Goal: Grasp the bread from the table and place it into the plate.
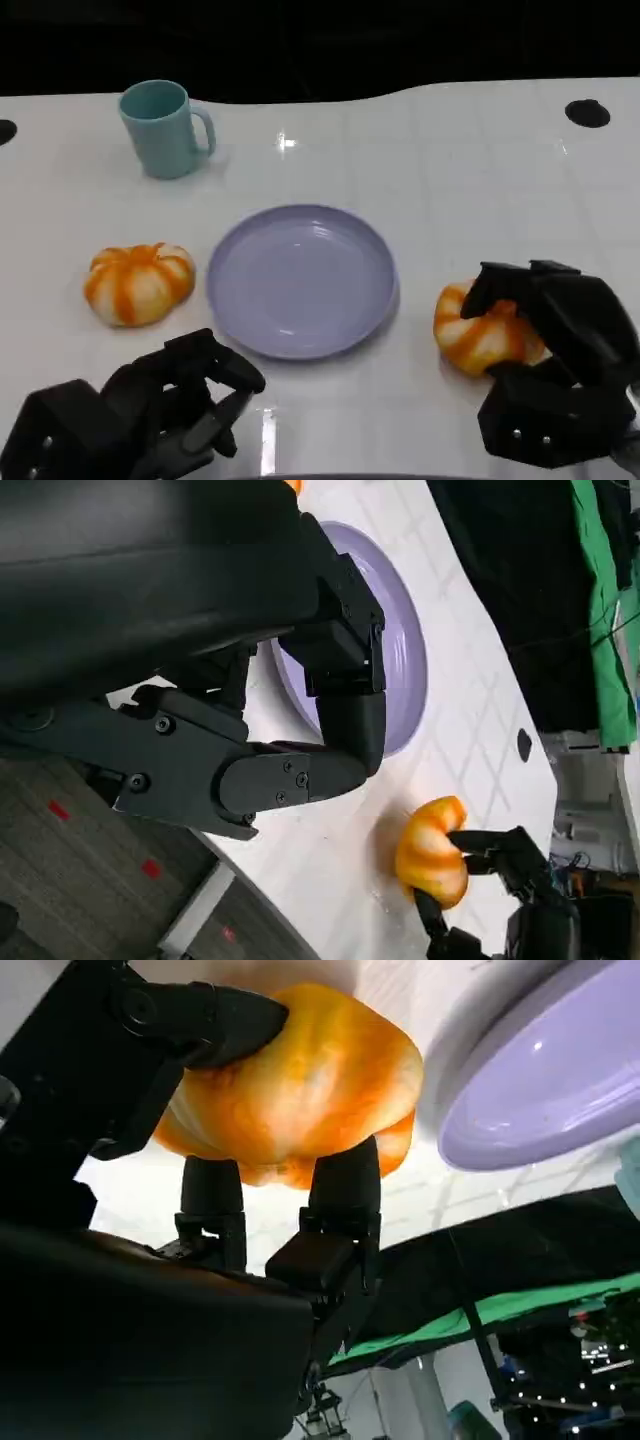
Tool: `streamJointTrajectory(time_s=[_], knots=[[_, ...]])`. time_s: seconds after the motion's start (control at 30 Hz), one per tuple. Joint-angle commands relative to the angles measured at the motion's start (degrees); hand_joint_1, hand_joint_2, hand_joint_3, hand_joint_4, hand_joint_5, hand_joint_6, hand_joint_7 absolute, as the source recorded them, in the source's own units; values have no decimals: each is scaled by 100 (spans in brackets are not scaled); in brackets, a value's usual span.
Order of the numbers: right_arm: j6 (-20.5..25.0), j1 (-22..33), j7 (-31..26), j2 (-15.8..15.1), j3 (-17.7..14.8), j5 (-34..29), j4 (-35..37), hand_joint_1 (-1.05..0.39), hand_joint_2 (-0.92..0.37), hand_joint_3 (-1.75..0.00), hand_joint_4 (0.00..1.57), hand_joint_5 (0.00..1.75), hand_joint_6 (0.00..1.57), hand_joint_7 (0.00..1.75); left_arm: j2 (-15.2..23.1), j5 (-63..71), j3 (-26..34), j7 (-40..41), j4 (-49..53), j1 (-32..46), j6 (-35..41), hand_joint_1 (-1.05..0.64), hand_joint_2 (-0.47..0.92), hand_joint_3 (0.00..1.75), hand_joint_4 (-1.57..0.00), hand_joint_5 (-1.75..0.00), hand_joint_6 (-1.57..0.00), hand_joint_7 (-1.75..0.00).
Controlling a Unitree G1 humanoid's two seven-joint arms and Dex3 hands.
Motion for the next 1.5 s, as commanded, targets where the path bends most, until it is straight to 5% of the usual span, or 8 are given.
streamJointTrajectory(time_s=[0.03,0.4,0.8,0.97,1.5], knots=[[-140,-134,-127,-47,-133,166,-172,-1,-30,-131,94,175,75,164,35,27,6,41,-74,60,51,-37,92,48,-62,-175,-57,-135],[-466,-405,251,61,-147,699,-456,-1,-21,-151,99,175,74,170,27,119,-69,66,-113,130,15,-36,92,49,-62,-175,-56,-137],[-496,-951,813,480,6,915,-349,-3,-22,-152,98,175,77,168,-37,154,-92,141,-139,191,23,-37,92,45,-61,-175,-57,-136],[-721,-1560,580,978,302,785,559,-3,-24,-145,99,175,74,172,-11,138,-53,93,-67,181,-41,-38,92,46,-61,-175,-58,-135],[-969,-2911,-180,1889,685,590,3132,-8,-24,-143,95,175,70,171,-35,166,-85,95,19,209,-194,-40,92,47,-61,-175,-58,-136]])
